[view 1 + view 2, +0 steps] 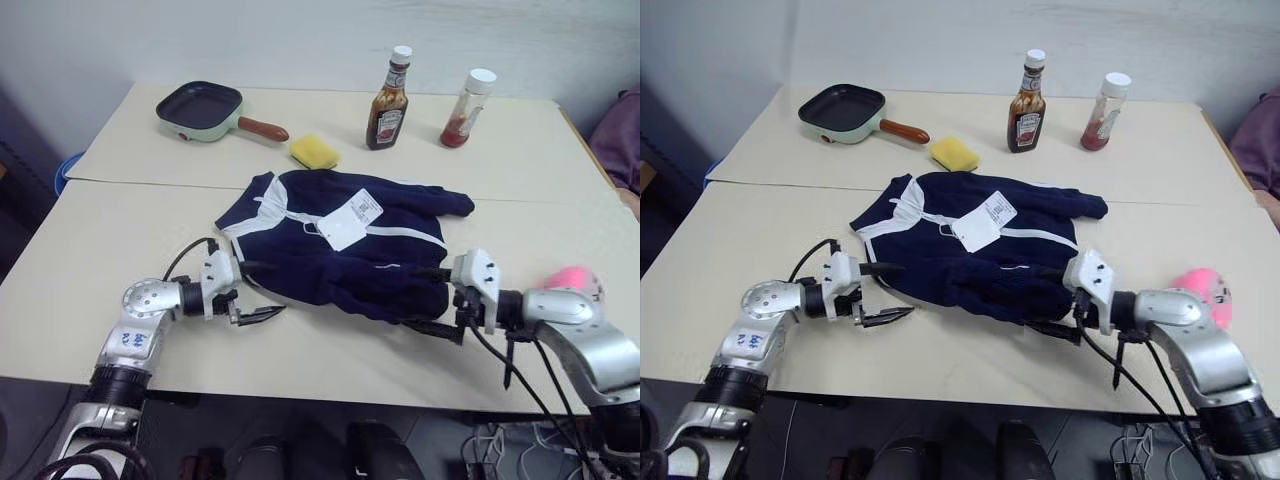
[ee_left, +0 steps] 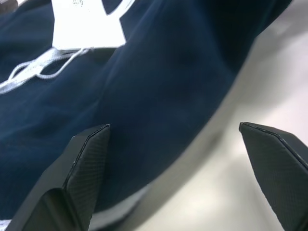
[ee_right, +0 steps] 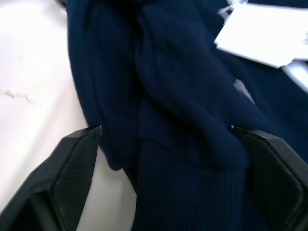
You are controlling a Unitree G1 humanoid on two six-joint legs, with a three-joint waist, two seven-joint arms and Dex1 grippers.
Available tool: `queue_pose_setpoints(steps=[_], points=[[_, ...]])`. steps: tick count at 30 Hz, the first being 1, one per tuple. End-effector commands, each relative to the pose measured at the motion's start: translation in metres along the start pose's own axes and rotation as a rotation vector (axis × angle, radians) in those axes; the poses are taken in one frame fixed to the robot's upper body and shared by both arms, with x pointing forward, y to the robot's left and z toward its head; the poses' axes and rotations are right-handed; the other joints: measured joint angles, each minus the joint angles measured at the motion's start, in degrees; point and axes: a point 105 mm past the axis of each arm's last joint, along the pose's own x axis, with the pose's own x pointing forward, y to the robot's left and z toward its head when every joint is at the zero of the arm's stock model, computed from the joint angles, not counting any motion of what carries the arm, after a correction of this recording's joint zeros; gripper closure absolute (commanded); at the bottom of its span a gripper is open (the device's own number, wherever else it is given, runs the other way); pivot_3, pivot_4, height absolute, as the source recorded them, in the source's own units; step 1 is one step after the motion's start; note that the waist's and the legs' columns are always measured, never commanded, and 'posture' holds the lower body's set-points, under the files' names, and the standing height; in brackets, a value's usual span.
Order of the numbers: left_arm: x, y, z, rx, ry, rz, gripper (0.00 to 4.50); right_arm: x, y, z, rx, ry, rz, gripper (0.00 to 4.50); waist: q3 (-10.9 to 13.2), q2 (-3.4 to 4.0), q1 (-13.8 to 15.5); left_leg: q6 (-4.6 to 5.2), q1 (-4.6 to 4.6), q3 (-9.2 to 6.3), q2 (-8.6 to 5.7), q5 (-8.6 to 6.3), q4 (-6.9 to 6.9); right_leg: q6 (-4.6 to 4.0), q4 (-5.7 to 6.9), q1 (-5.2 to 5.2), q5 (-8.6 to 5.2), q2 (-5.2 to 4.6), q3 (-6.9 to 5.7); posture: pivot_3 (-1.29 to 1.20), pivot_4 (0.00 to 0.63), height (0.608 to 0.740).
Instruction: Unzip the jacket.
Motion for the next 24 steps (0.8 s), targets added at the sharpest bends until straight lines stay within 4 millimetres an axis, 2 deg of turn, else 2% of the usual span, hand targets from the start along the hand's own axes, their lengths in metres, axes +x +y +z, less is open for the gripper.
queue_pose_setpoints(steps=[1, 5, 9, 11, 12, 17, 20, 24], points=[[0.006, -0.002, -0.004, 0.025, 0.01, -0.022, 1.18, 0.004, 0.004, 0.004, -0.069, -0.043, 0.024, 1.29, 0.0, 0.0, 0.0, 0.01, 0.01, 0.0, -0.01, 0.0, 0.0, 0.0, 0.02, 0.0, 0.0, -0.01, 0.0, 0.0, 0.15, 0.74], [0.002, -0.015, -0.014, 0.024, 0.045, -0.089, 2.48, 0.001, 0.025, 0.005, -0.064, -0.1, 0.115, 2.73, 0.0, 0.0, -0.1, 0.0, 0.01, -0.02, 0.03, 0.0, -0.03, 0.0, 0.03, 0.0, 0.0, 0.02, -0.02, 0.0, 0.15, 0.74], [-0.012, -0.033, -0.02, -0.018, 0.066, -0.166, 3.73, -0.009, 0.041, -0.003, -0.065, -0.08, 0.169, 4.05, 0.0, 0.02, -0.2, 0.0, 0.06, 0.0, 0.03, 0.0, -0.04, 0.0, 0.05, 0.01, 0.0, 0.01, 0.01, 0.0, 0.15, 0.74], [-0.022, -0.042, -0.018, -0.031, 0.064, -0.189, 4.31, -0.015, 0.048, -0.005, -0.039, -0.071, 0.194, 4.47, 0.0, 0.02, -0.3, 0.0, 0.13, 0.0, 0.04, -0.01, -0.06, 0.0, 0.08, 0.06, 0.0, 0.01, 0.05, 0.0, 0.15, 0.74], [-0.028, -0.047, -0.017, -0.039, 0.066, -0.203, 4.49, -0.018, 0.054, -0.005, -0.024, -0.065, 0.21, 4.47, 0.0, 0.03, -0.2, 0.0, 0.12, -0.01, 0.05, -0.01, -0.06, 0.0, 0.09, 0.05, 0.0, 0.01, 0.04, 0.0, 0.15, 0.74], [-0.057, -0.081, -0.008, -0.065, 0.078, -0.256, 4.5, -0.039, 0.095, -0.008, 0.1, -0.015, 0.297, 4.47, 0.0, 0.02, -0.2, -0.06, 0.19, -0.21, 0.15, -0.06, -0.22, -0.04, -0.07, 0.2, -0.02, -0.01, -0.05, 0.0, 0.15, 0.74], [-0.067, -0.097, -0.002, -0.09, 0.073, -0.265, 4.5, -0.049, 0.113, -0.01, 0.172, 0.005, 0.295, 4.47, 0.0, -0.01, -0.1, -0.04, 0.2, -0.25, 0.15, -0.07, -0.22, -0.04, -0.12, 0.27, -0.02, -0.04, -0.06, 0.0, 0.15, 0.74], [-0.069, -0.114, 0.007, -0.116, 0.059, -0.282, 4.5, -0.067, 0.124, -0.022, 0.206, 0.073, 0.26, 4.47, 0.0, -0.06, 0.0, 0.31, 0.4, -0.27, 0.1, -0.26, -0.21, -0.05, -0.23, 0.55, -0.02, -0.13, -0.05, 0.0, 0.15, 0.74]])
